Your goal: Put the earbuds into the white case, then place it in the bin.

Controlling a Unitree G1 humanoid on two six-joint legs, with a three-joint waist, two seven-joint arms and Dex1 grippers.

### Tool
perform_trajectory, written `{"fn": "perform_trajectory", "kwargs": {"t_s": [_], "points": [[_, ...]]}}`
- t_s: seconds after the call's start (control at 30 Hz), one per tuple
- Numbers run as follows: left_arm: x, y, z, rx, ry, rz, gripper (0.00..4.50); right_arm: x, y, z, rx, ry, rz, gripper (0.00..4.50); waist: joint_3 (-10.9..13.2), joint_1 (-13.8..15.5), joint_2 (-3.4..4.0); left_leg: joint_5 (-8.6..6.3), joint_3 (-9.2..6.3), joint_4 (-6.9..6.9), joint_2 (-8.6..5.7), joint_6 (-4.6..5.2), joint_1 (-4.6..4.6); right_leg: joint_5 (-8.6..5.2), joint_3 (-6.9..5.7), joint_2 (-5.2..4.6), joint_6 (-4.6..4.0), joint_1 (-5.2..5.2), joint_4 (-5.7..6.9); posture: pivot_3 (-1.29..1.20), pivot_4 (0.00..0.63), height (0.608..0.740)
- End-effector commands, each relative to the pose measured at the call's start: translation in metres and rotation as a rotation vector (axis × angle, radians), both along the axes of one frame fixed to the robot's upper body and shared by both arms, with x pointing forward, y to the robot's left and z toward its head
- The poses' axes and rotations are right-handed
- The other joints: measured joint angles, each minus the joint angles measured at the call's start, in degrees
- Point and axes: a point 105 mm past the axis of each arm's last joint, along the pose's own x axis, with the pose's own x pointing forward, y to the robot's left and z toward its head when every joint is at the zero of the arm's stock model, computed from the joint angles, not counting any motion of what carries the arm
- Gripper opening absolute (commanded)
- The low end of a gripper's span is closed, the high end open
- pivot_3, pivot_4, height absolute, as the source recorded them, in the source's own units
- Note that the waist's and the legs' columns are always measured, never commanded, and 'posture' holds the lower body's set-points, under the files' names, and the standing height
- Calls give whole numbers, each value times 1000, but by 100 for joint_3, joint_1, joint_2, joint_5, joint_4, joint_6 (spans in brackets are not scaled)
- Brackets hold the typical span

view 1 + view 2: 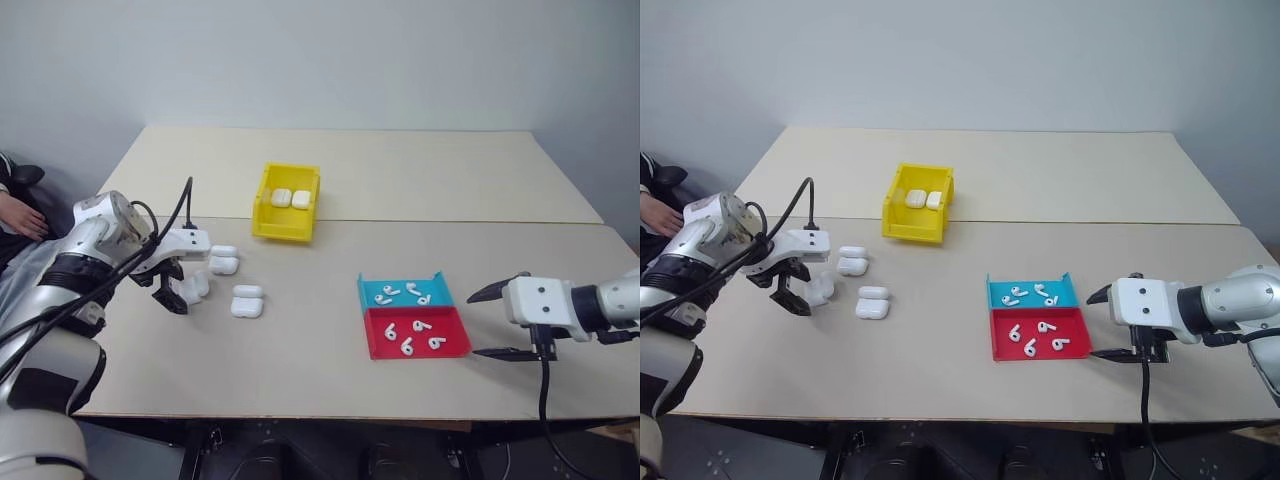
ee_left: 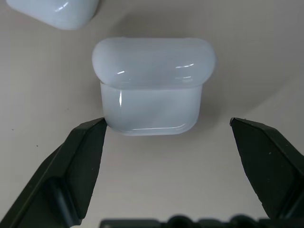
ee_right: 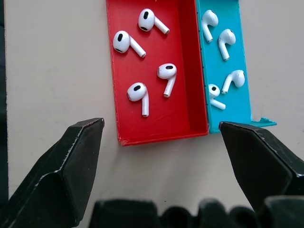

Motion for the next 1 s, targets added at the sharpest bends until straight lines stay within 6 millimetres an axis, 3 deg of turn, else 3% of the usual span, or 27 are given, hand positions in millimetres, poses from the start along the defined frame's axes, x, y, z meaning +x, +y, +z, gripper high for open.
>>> {"fn": "perform_trajectory", "kwargs": {"t_s": [0.03, 0.67, 0.77, 0.87, 1.0], "points": [[4, 1, 6, 3, -44, 8, 4500, 1, 1, 12, -14, -49, 17, 4493, 0, -2, 0, 0, 0, 0, 0, 0, 0, 0, 0, 0, 0, 0, 0, 0, 150, 740], [4, -2, -2, -11, -56, -16, 4500, 1, -1, 9, -20, -47, 14, 4493, 0, -6, 0, 2, 0, 0, 0, -3, 0, 0, 0, 0, 0, 0, 2, 0, 150, 740], [4, 0, -4, 6, -56, -24, 3909, 1, -2, 7, -28, -47, 13, 4500, 0, -6, 0, 5, 0, 0, 0, -9, 0, 0, 0, 0, 0, 0, 1, 0, 150, 740], [5, 0, -4, 9, -58, -21, 2921, 1, -1, 7, -25, -46, 13, 4500, 0, -9, 0, 5, 0, 0, 0, -9, 0, 0, 0, 0, 0, 0, 2, 0, 150, 740], [5, 2, -7, 29, -53, -29, 2755, 1, 0, 8, -20, -49, 15, 4500, -1, -10, 1, 5, 0, 0, 0, -9, 4, 0, 0, 0, 0, 1, 3, 0, 150, 740]]}}
